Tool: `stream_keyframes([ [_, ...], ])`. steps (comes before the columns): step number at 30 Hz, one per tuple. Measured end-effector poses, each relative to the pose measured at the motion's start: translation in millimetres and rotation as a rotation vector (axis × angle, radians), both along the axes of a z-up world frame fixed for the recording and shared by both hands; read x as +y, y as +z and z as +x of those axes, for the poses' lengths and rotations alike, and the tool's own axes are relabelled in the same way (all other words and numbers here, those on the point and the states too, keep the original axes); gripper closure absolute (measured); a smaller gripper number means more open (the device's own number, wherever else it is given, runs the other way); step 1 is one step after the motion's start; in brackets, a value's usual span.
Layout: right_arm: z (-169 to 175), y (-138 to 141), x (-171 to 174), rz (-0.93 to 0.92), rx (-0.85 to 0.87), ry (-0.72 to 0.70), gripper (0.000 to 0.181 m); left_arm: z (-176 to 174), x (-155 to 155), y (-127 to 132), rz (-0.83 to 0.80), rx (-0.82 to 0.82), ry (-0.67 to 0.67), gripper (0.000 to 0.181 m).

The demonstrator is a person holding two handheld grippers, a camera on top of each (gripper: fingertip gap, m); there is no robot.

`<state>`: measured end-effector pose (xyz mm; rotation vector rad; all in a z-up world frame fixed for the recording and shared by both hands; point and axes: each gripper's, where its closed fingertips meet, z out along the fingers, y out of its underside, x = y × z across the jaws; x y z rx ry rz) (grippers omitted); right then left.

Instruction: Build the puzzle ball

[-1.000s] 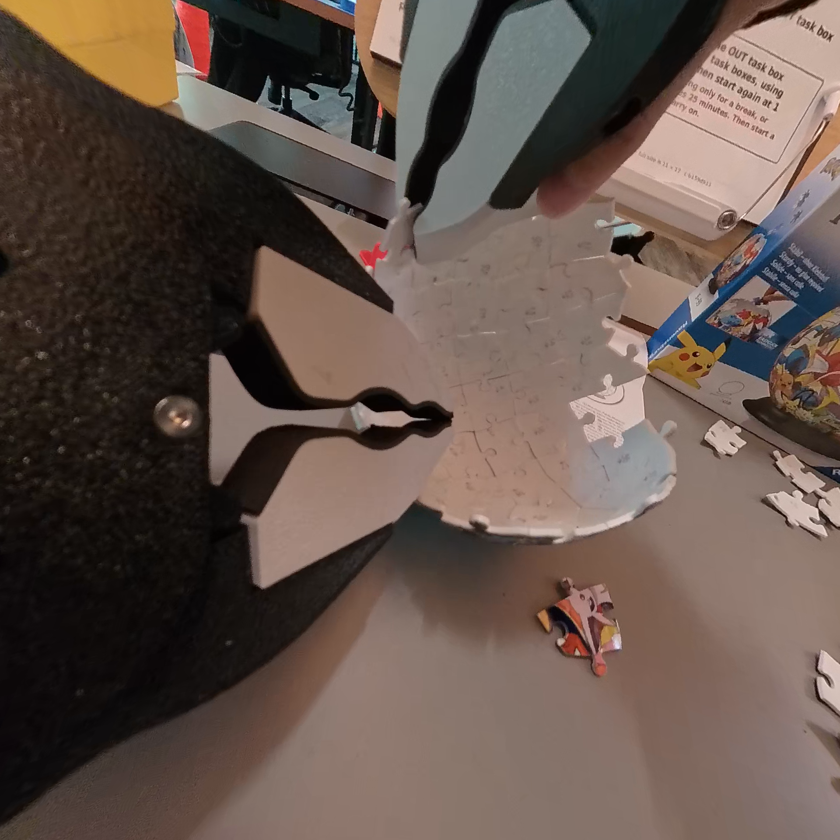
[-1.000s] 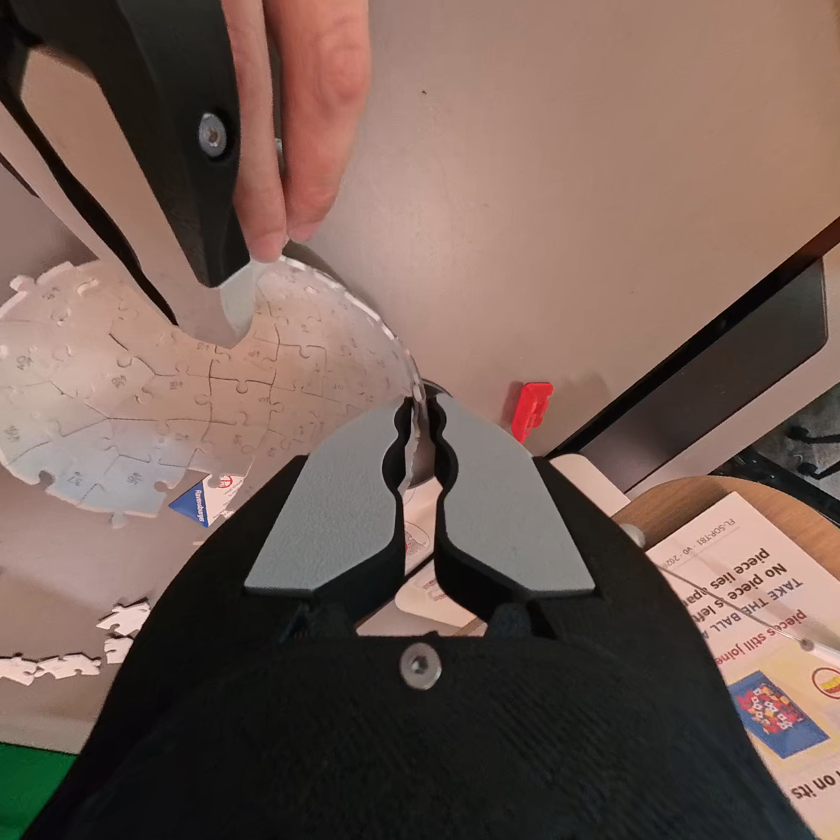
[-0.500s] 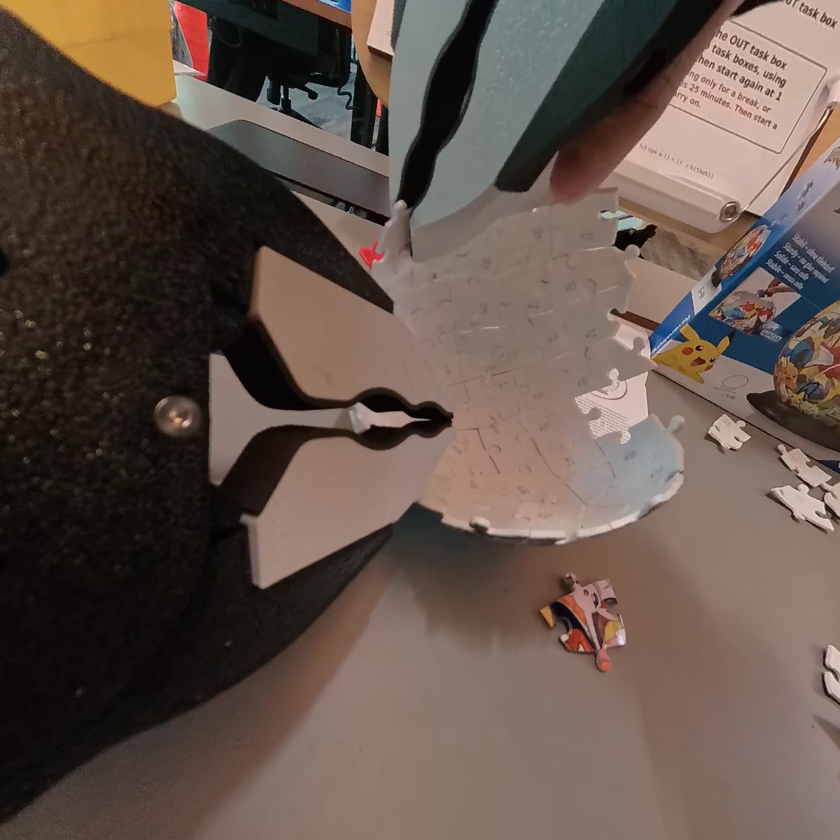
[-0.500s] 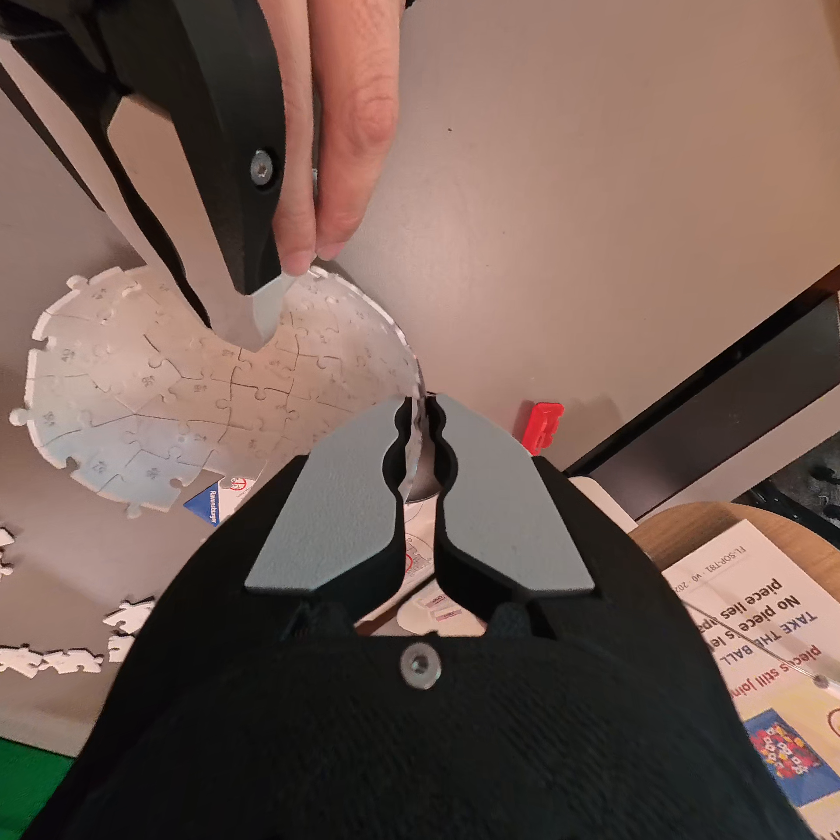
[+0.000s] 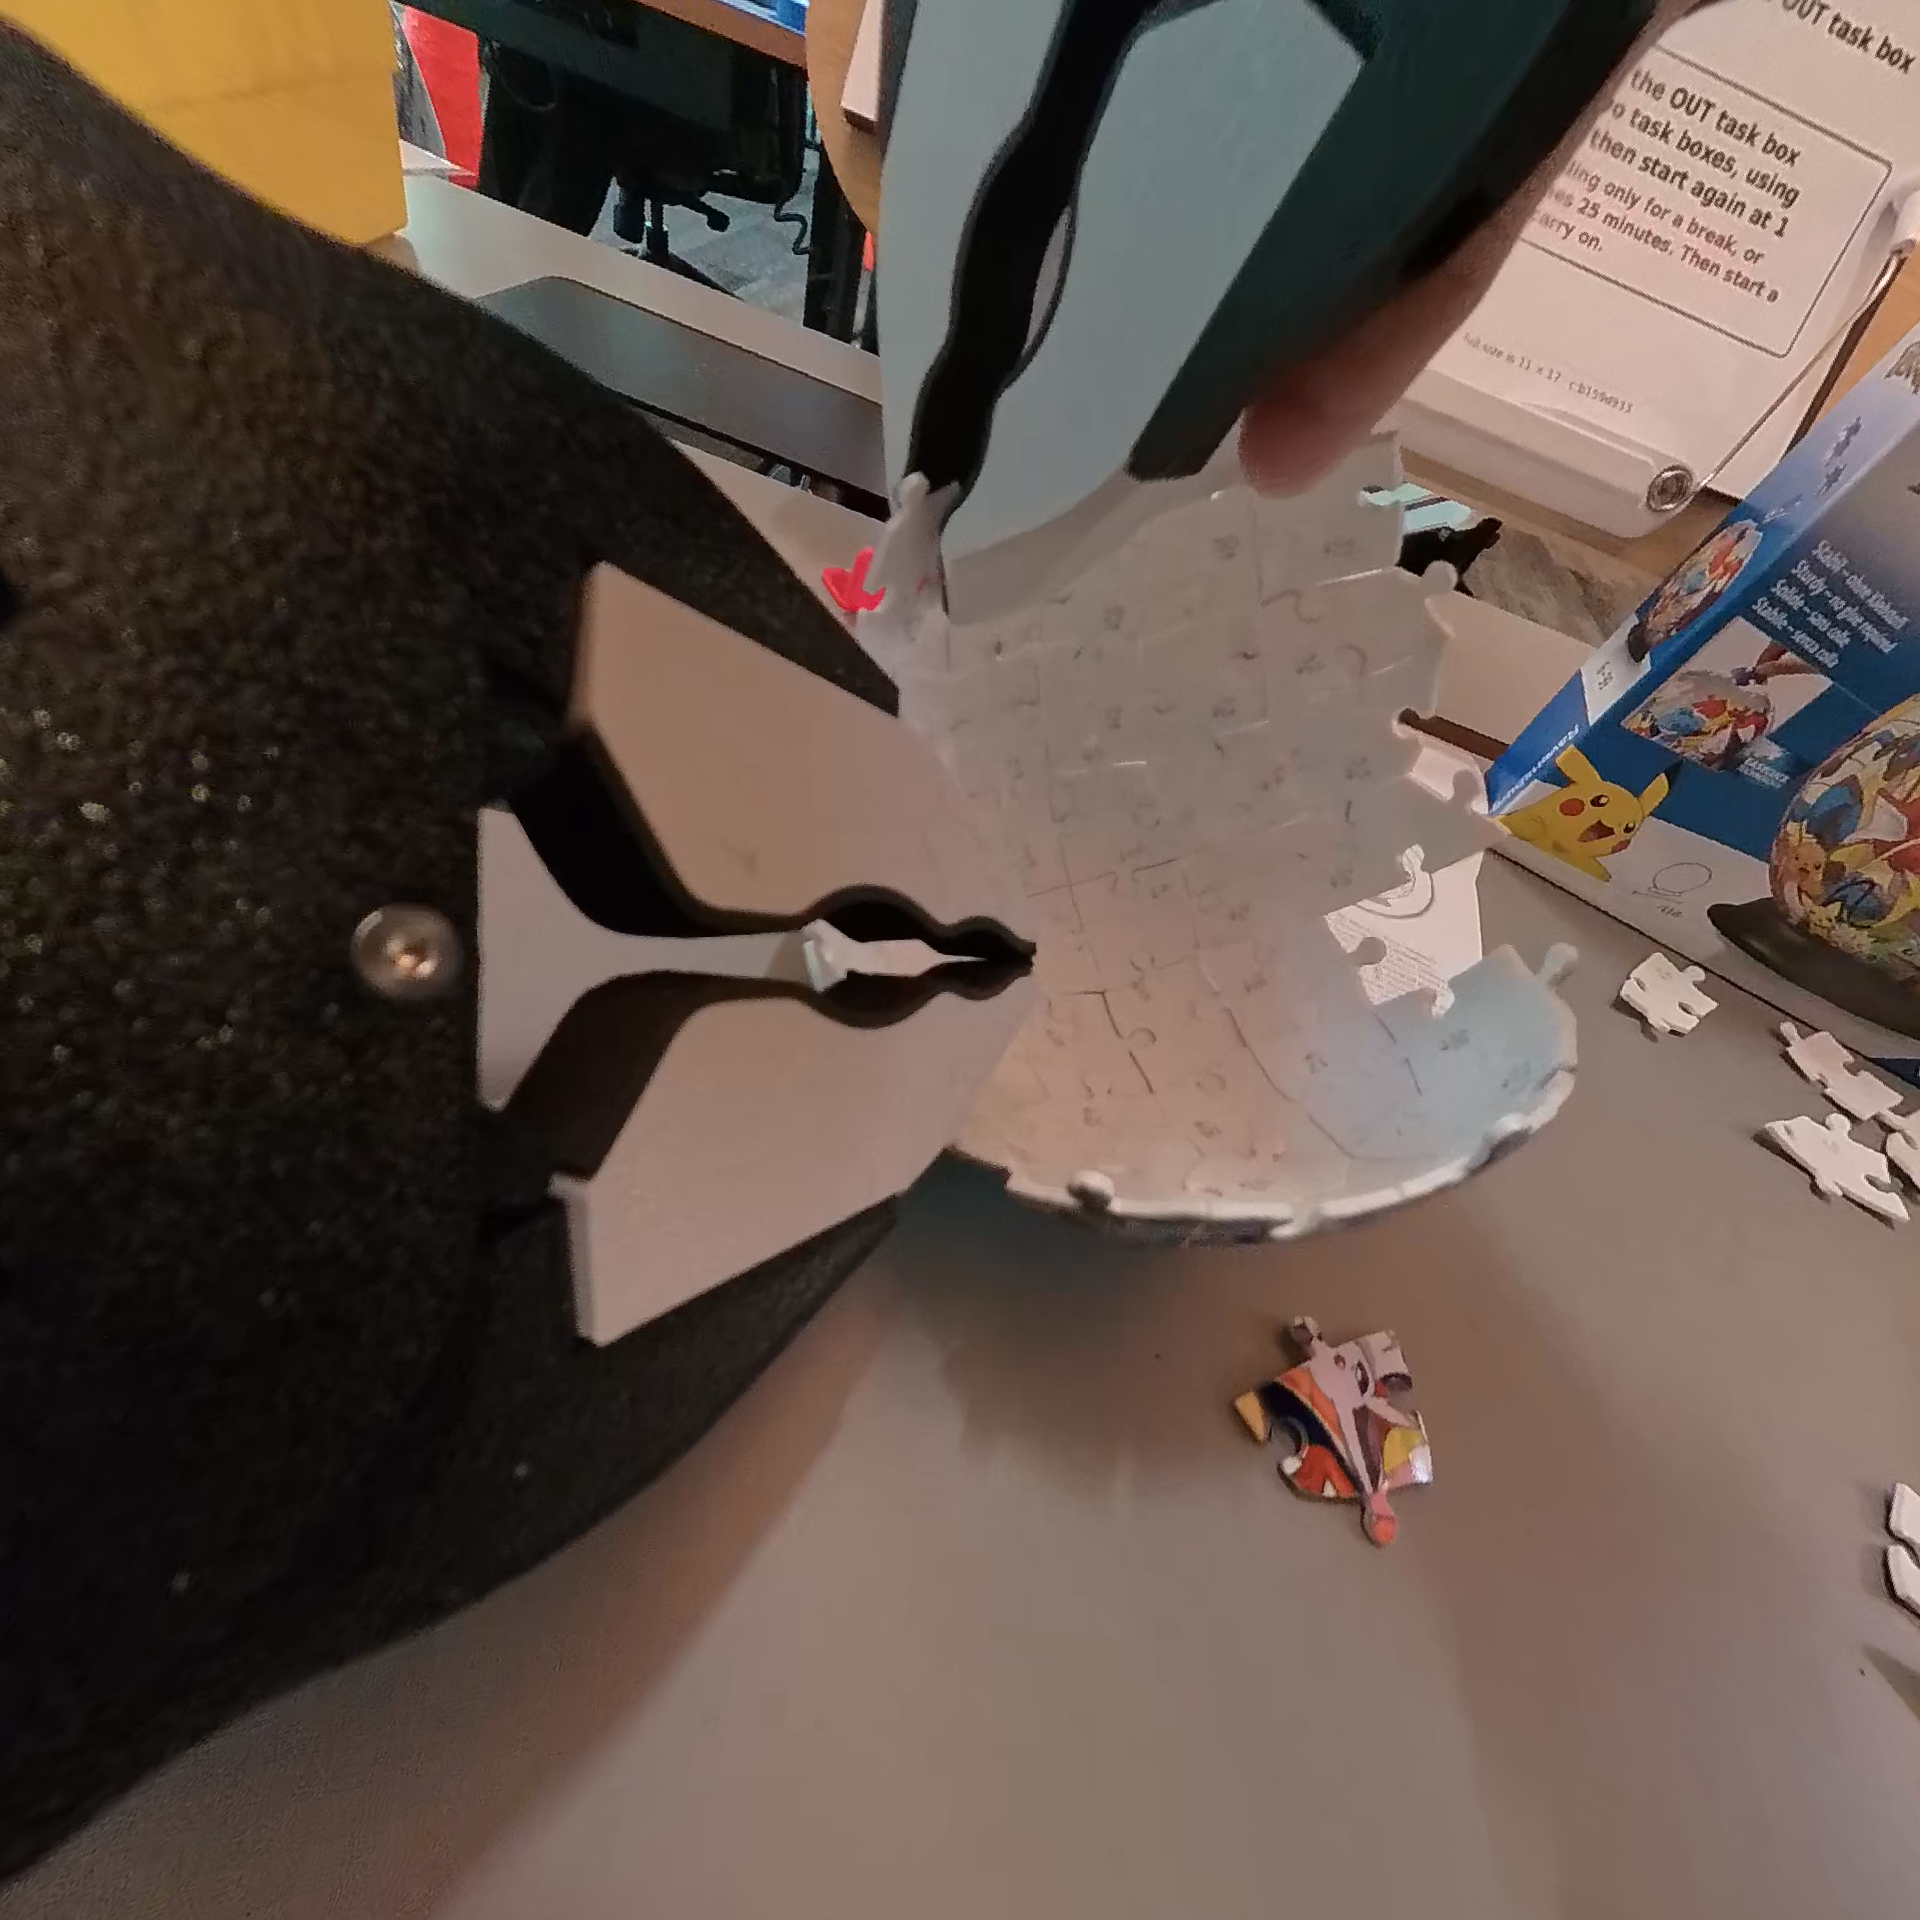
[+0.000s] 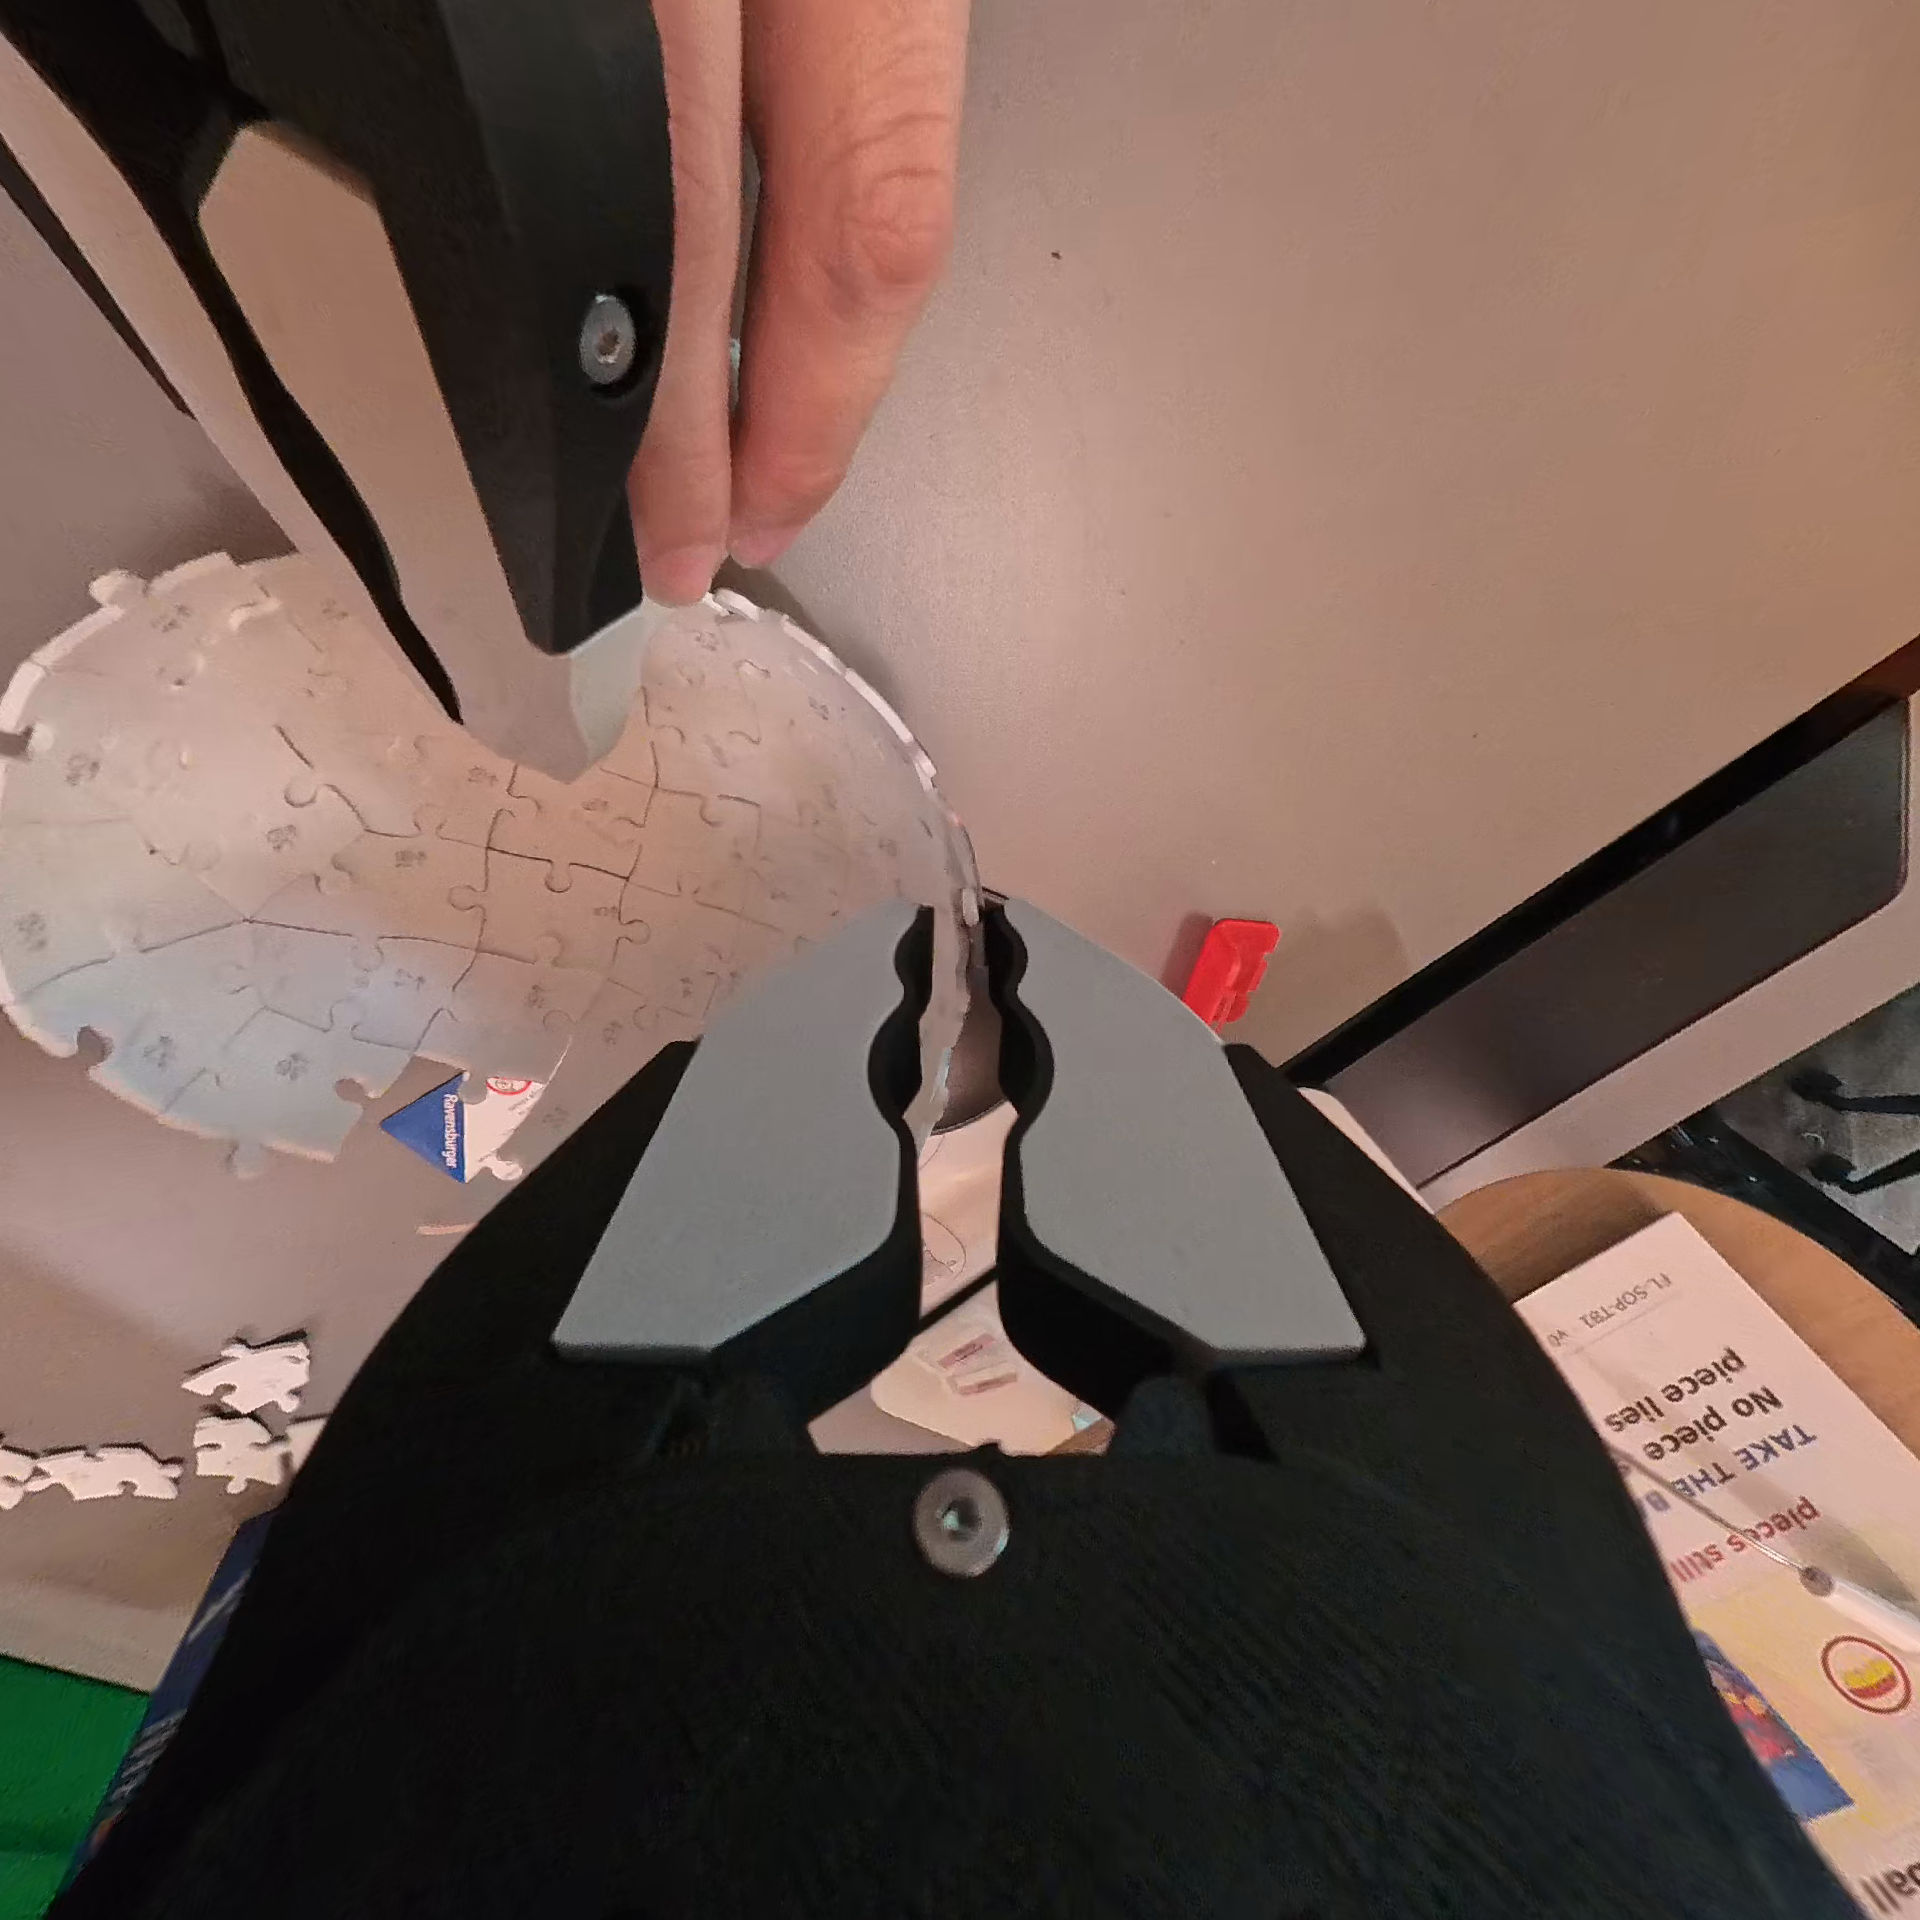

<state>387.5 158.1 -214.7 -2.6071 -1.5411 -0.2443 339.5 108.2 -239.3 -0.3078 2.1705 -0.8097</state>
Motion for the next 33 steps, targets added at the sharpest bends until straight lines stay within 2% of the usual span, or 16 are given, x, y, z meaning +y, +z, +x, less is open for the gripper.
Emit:
stream_keyframes([
  [9, -9.5, 1.9, -2.5, -0.005, 0.093, -0.017, 0.165, -0.5, -0.3, -1.3, 0.004, 0.005, -0.003, 0.181],
  [18, -2.7, 0.2, -3.6, 0.001, 0.054, -0.006, 0.175, 0.1, -0.3, -0.4, -0.001, 0.001, 0.0, 0.181],
  [33, -3.3, -1.1, -4.7, -0.017, 0.053, -0.025, 0.177, -0.7, -2.2, -1.2, 0.003, 0.001, -0.006, 0.181],
])
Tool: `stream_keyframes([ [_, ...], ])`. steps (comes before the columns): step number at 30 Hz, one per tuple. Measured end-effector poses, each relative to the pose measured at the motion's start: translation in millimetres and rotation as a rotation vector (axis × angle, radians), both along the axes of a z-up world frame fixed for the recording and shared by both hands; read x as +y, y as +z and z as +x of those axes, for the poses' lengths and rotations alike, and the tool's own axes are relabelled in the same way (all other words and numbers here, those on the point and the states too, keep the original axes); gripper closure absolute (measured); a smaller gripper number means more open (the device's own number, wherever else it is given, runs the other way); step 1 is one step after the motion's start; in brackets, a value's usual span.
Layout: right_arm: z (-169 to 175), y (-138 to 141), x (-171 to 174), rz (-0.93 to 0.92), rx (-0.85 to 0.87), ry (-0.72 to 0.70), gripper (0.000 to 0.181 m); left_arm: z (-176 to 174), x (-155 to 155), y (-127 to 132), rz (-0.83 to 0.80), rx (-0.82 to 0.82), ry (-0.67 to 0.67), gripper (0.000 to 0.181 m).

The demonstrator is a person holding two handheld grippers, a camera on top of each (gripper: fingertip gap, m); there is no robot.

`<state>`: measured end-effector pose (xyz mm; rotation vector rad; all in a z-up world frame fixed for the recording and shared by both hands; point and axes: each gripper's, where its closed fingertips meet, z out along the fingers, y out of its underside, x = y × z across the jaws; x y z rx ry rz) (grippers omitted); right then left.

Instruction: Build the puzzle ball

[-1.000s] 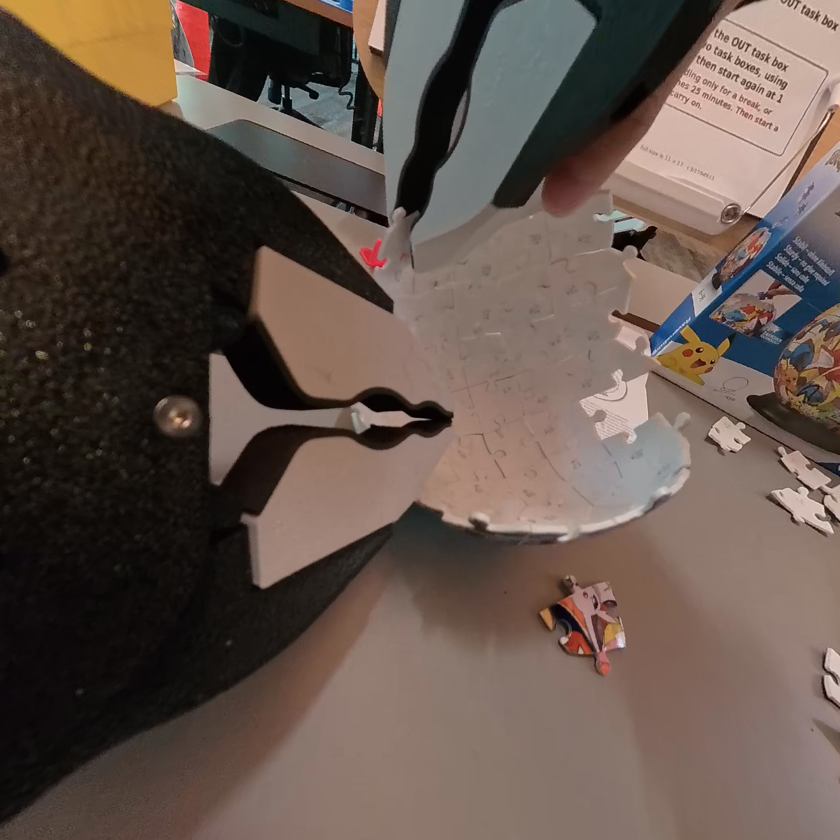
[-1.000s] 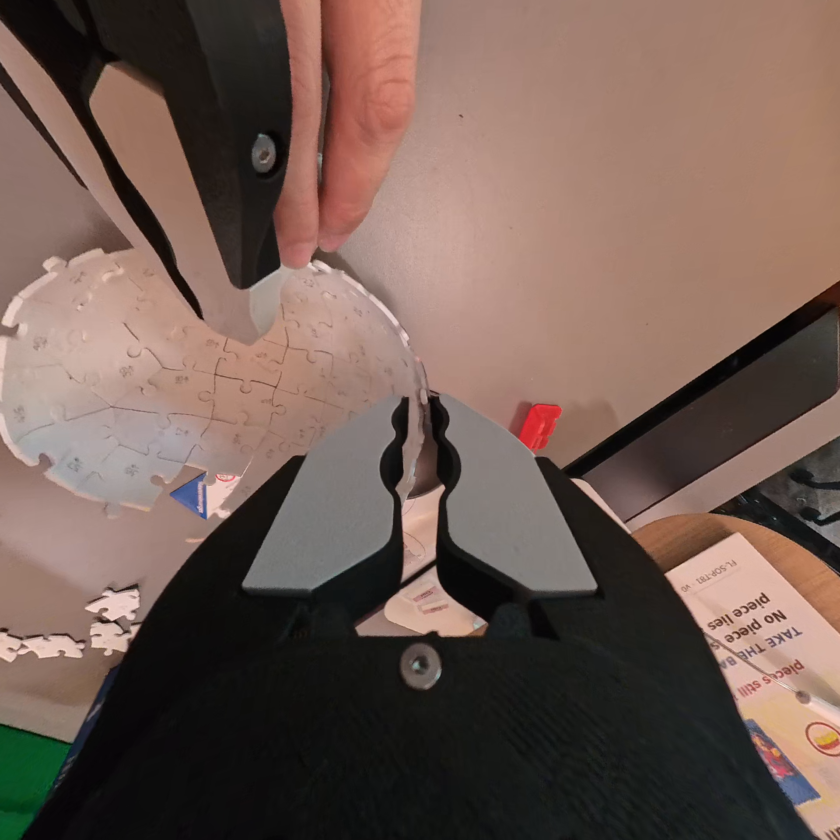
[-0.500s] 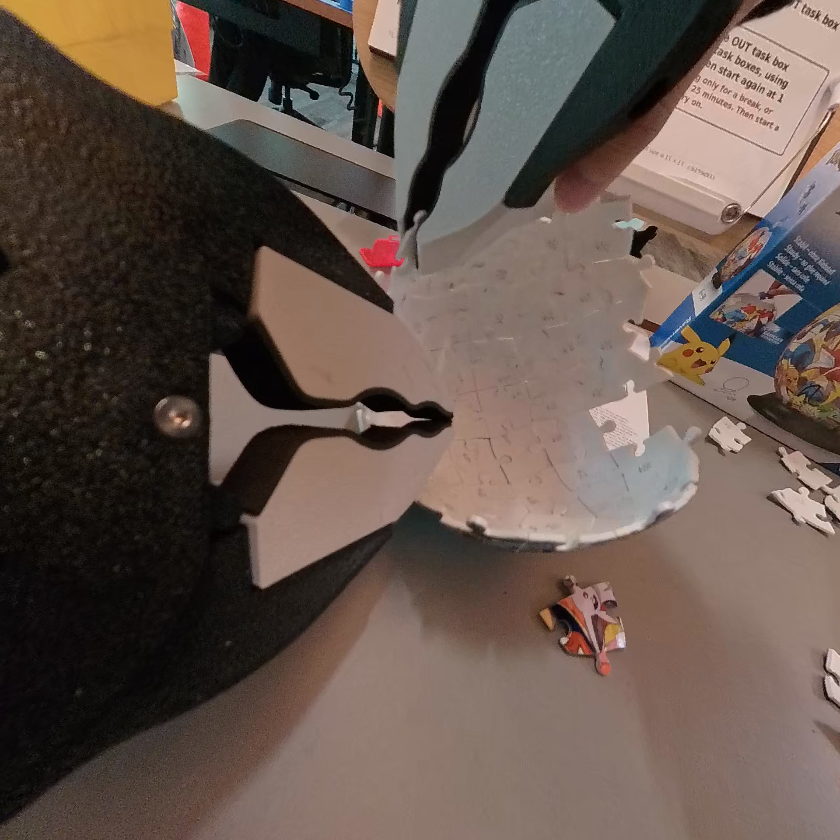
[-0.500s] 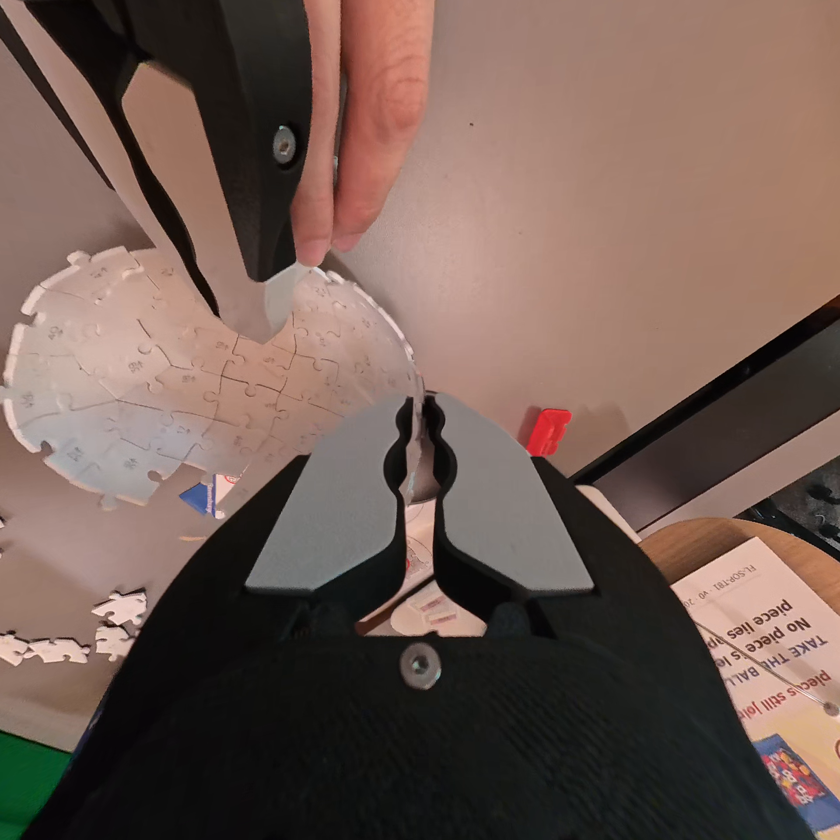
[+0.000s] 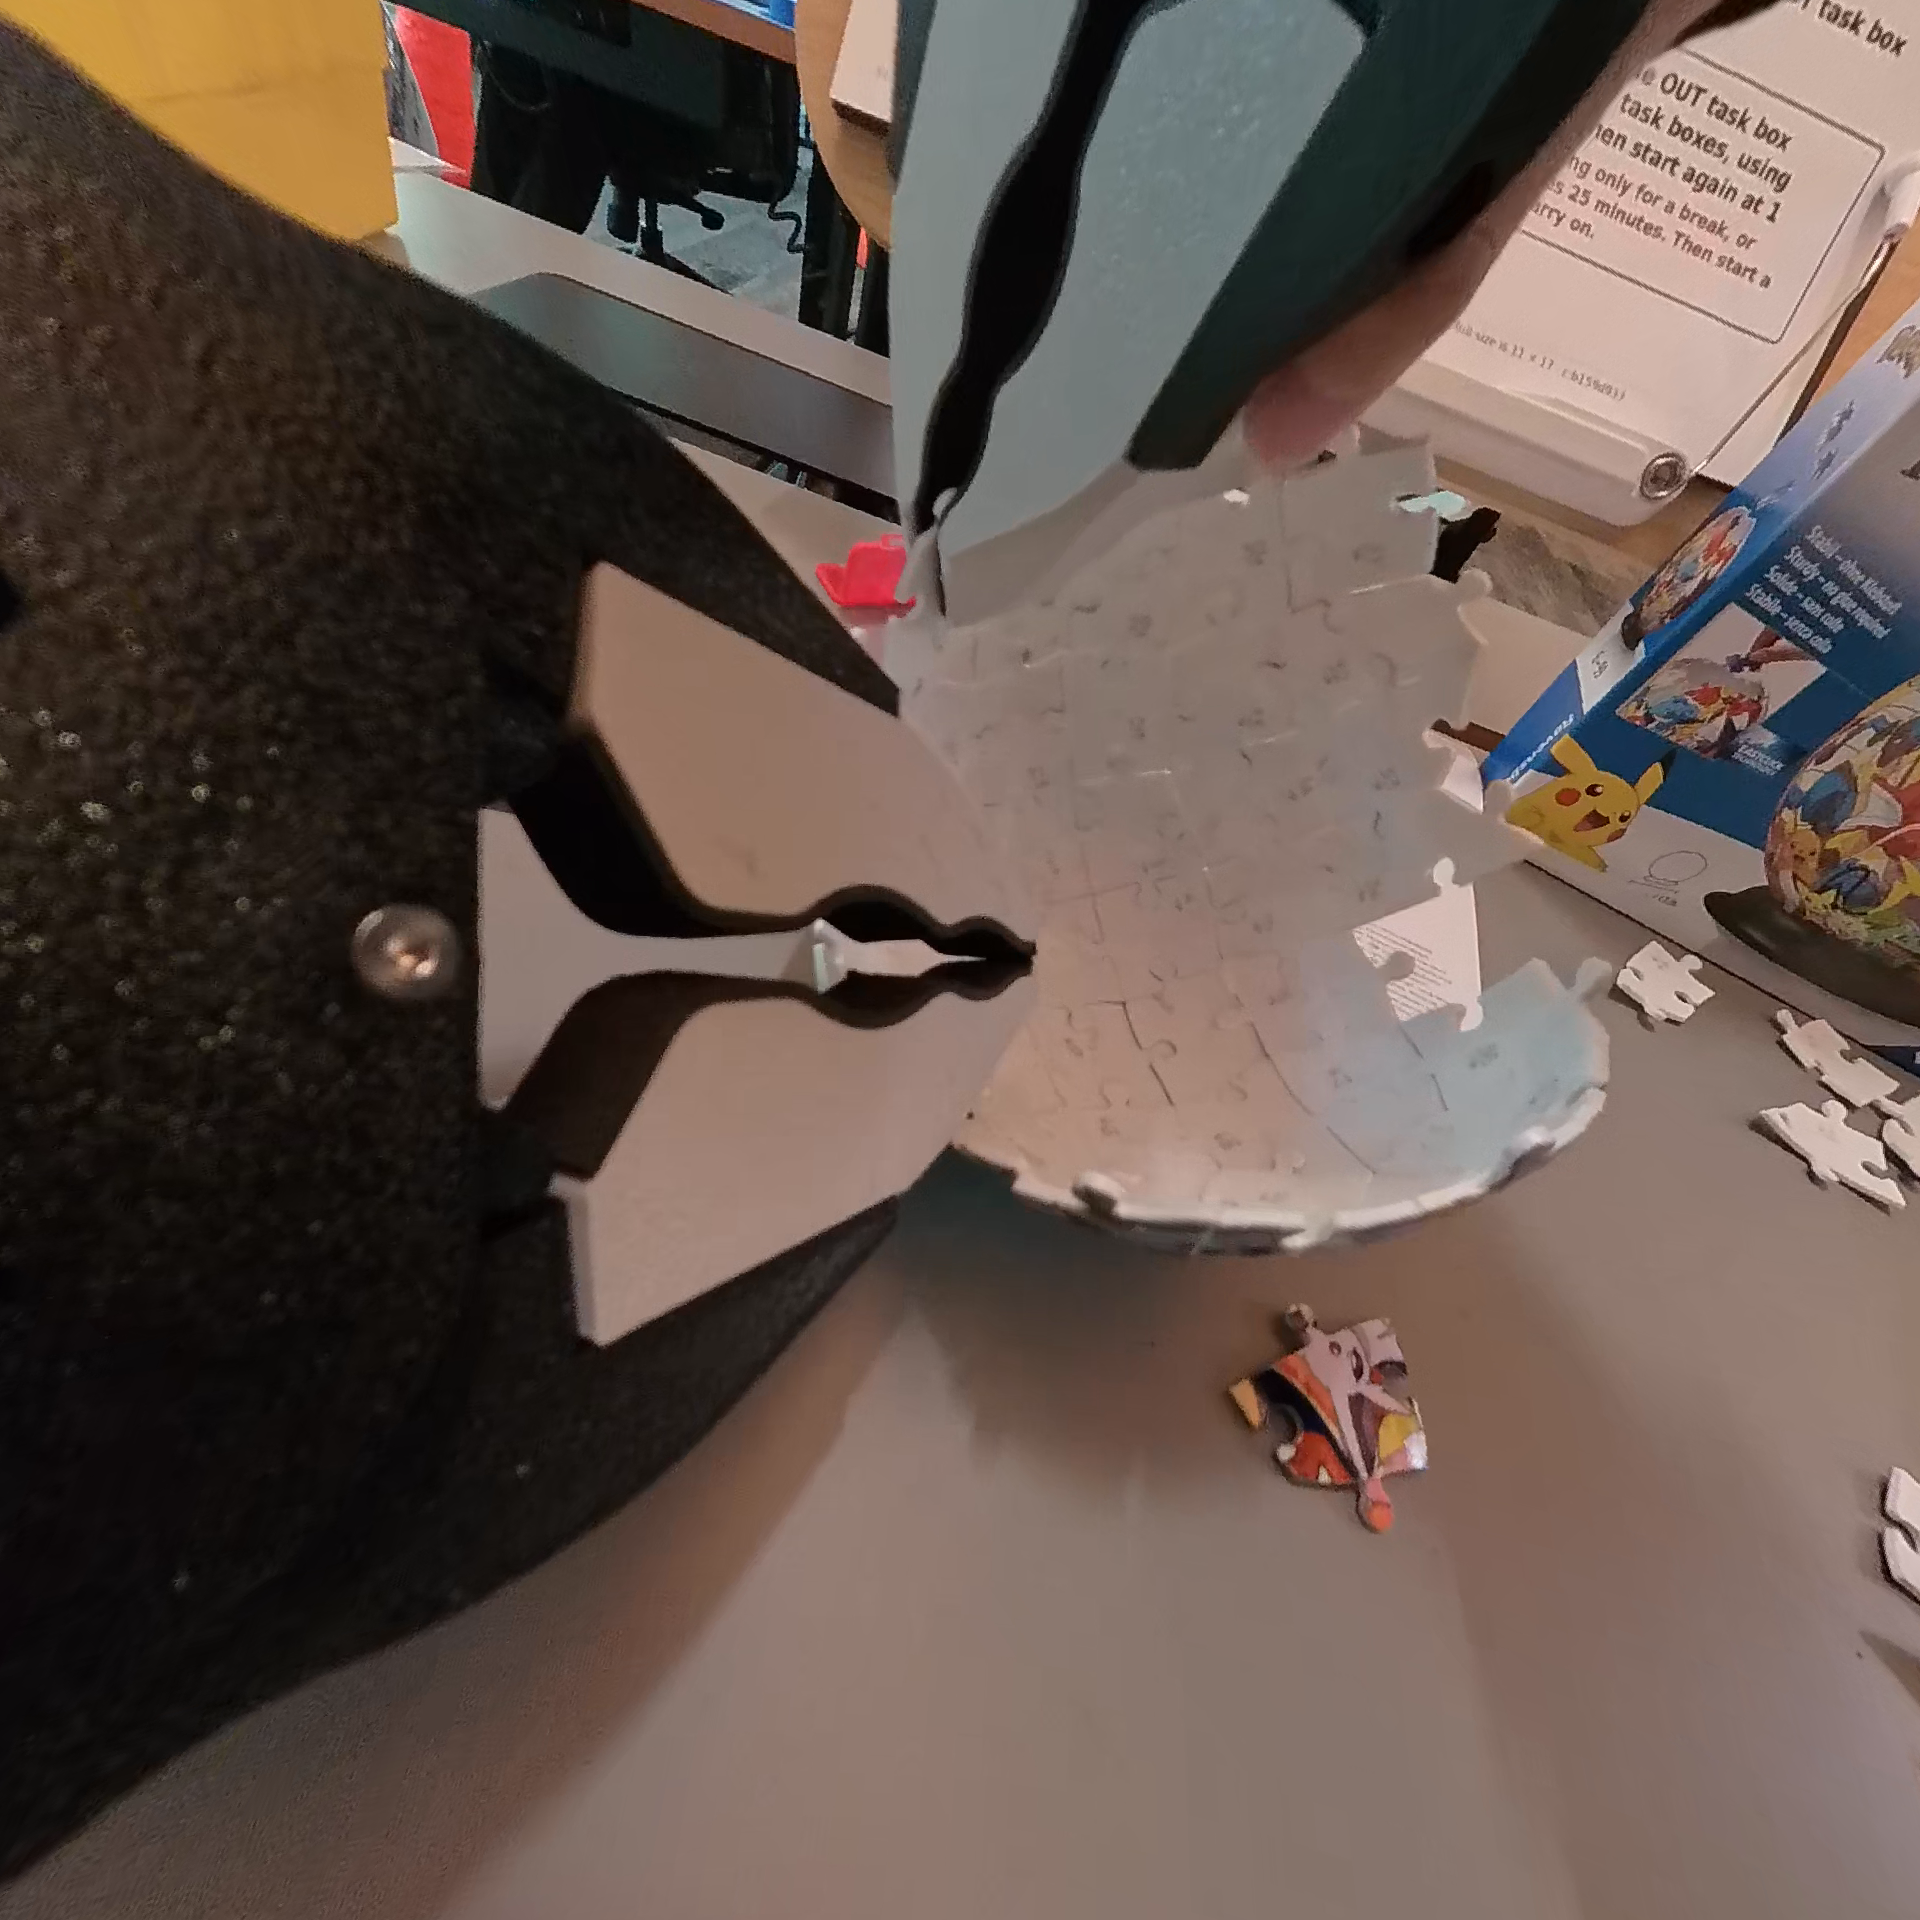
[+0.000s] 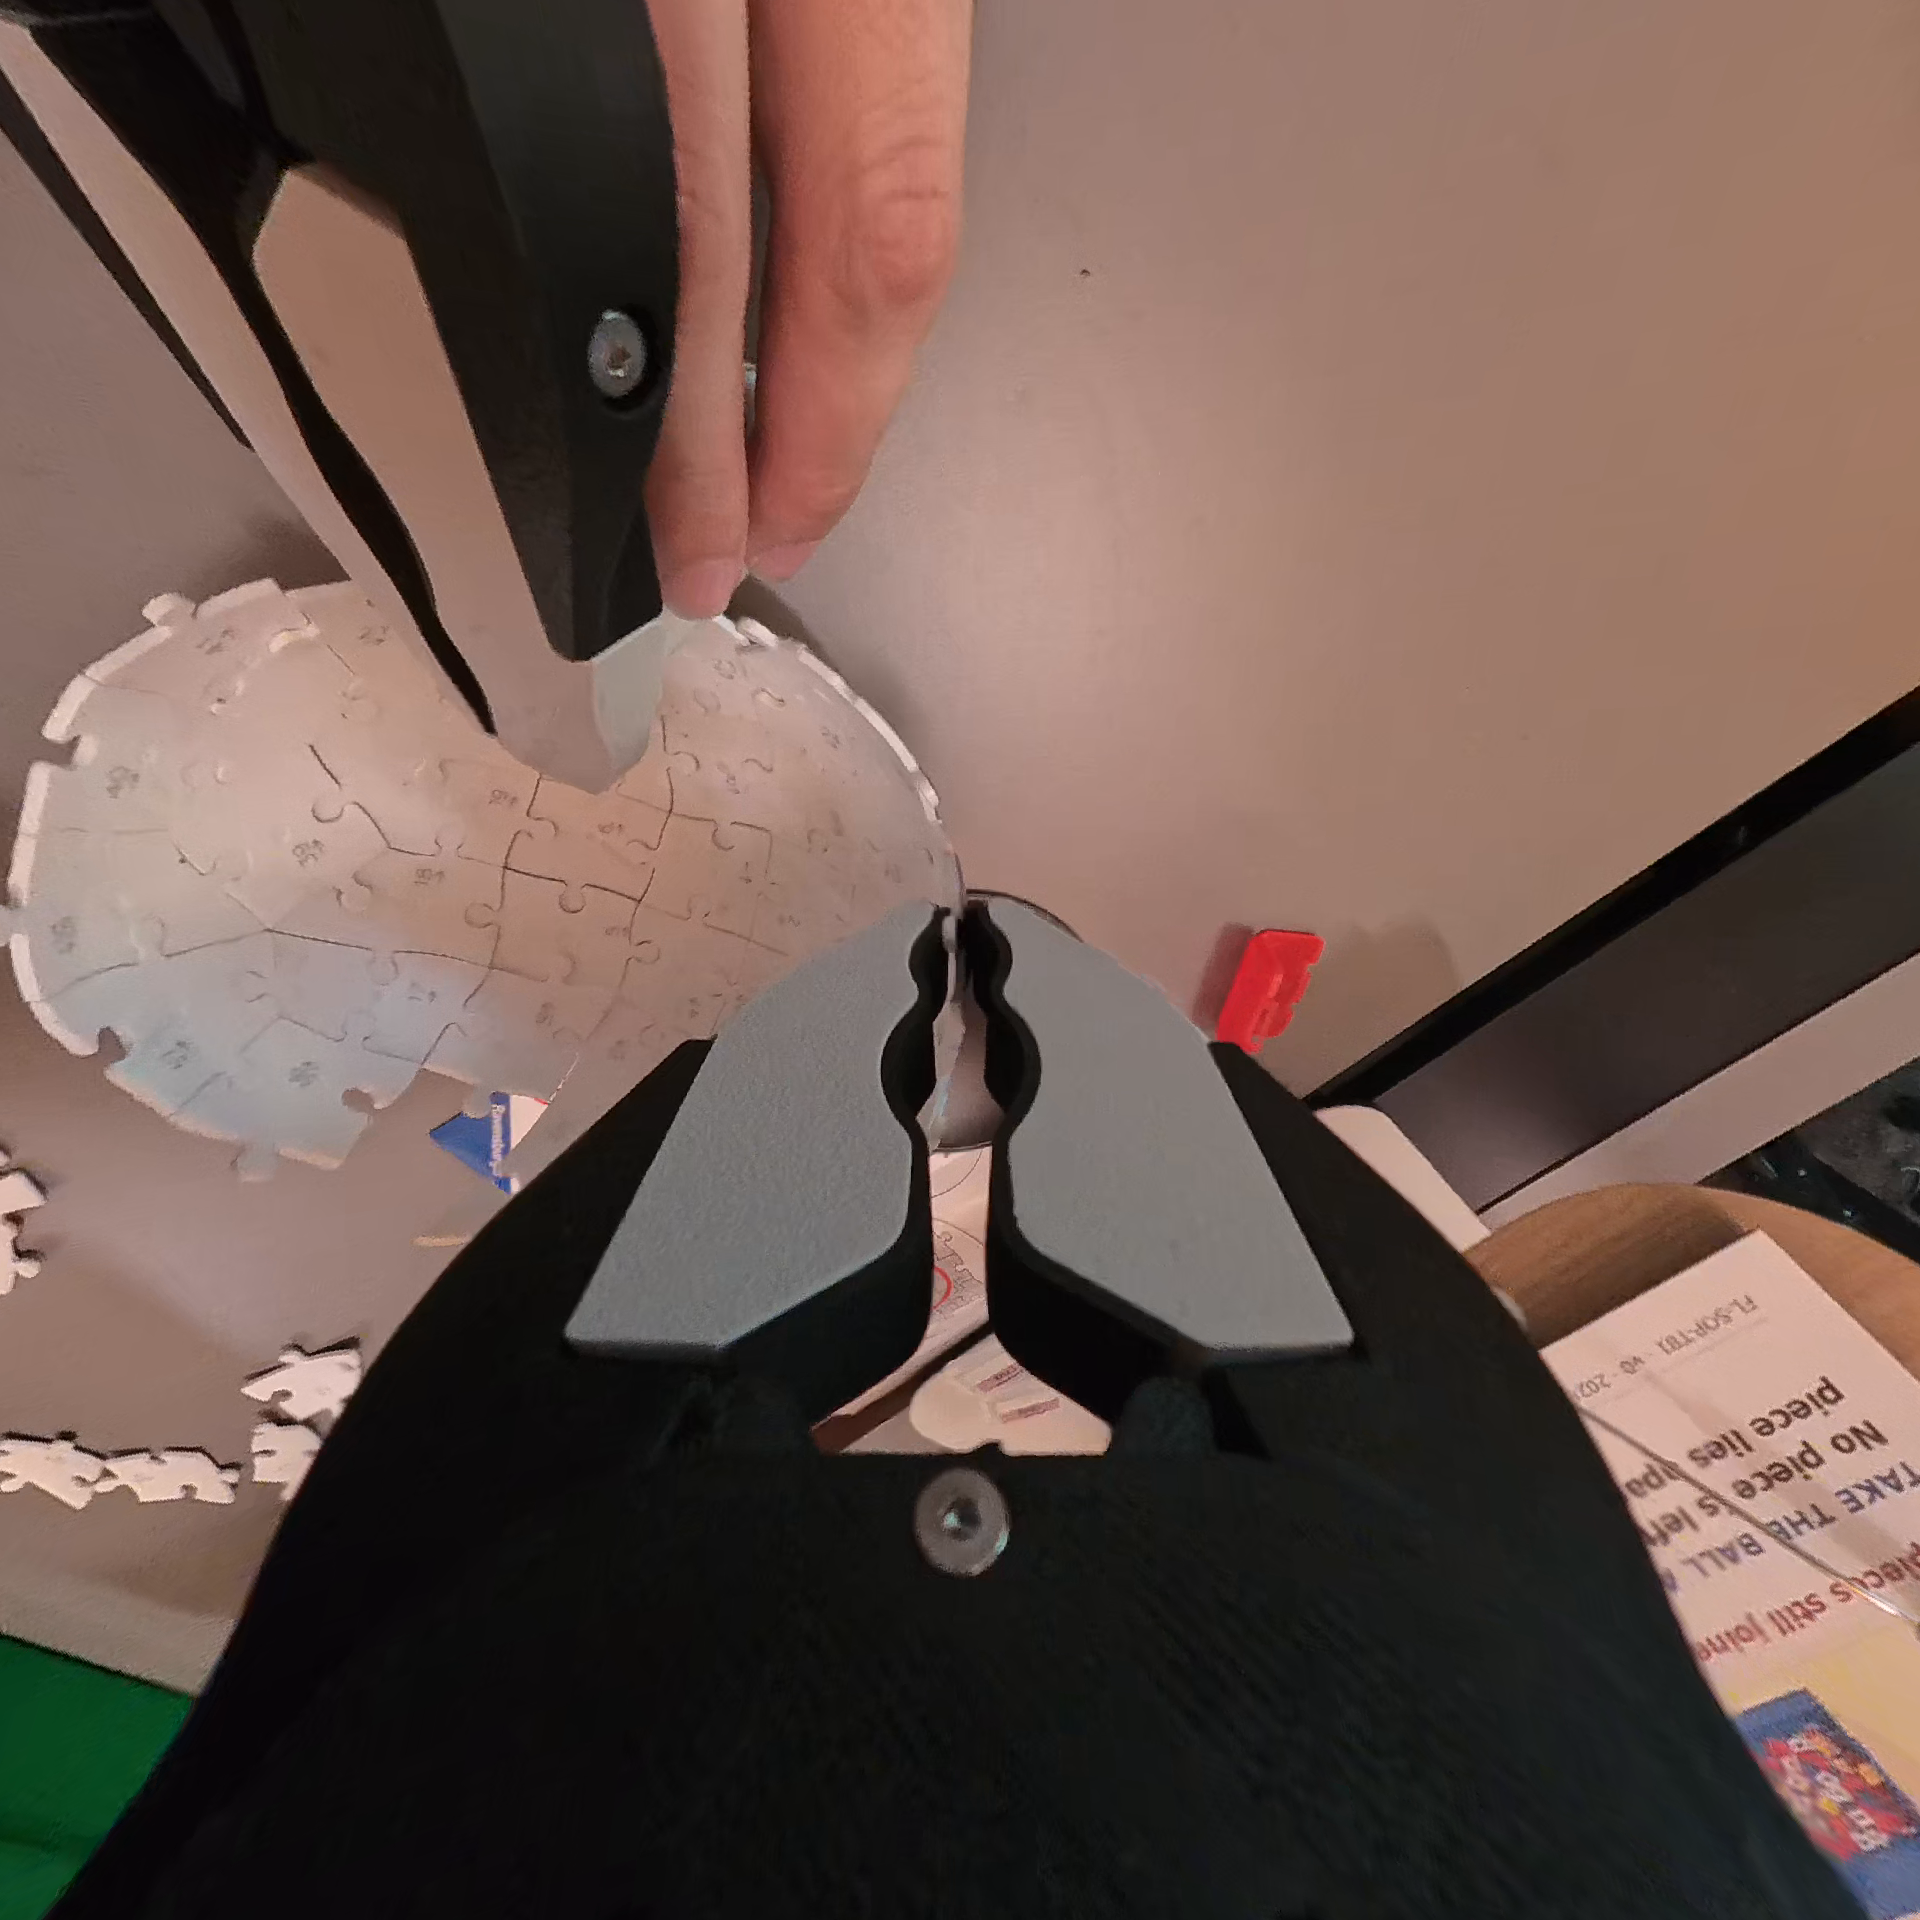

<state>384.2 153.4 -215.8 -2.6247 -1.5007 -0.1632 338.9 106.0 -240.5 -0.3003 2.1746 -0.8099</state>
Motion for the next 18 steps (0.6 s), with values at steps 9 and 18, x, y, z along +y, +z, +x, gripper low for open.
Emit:
stream_keyframes([
  [9, -3, 3, -6, 0.038, 0.009, -0.007, 0.142, 0, 1, 0, 0.001, 0.001, 0.004, 0.181],
  [18, 1, 24, -15, 0.171, -0.006, -0.104, 0.141, -1, -2, -3, 0.01, 0.007, -0.004, 0.181],
])
